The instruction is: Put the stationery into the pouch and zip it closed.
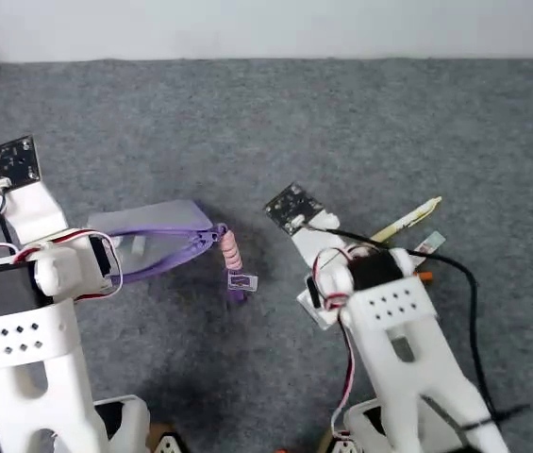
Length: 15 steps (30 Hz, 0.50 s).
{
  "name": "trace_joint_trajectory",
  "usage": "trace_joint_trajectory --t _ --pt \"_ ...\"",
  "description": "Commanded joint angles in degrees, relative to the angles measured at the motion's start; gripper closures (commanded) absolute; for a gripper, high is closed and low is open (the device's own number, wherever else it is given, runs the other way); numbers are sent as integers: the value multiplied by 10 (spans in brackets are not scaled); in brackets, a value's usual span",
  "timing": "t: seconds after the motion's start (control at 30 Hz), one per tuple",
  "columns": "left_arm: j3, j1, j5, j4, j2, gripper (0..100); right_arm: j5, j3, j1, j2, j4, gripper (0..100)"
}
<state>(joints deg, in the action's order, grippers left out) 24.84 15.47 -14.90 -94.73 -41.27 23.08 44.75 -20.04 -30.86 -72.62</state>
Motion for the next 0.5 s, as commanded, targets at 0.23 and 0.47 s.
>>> trace_joint_trajectory --t 0.23,0.47 --pt "-29 2 -4 4 -2 986 12 -176 51 176 -46 846" --pt "-29 2 -4 4 -1 986 12 -283 56 251 -109 753"
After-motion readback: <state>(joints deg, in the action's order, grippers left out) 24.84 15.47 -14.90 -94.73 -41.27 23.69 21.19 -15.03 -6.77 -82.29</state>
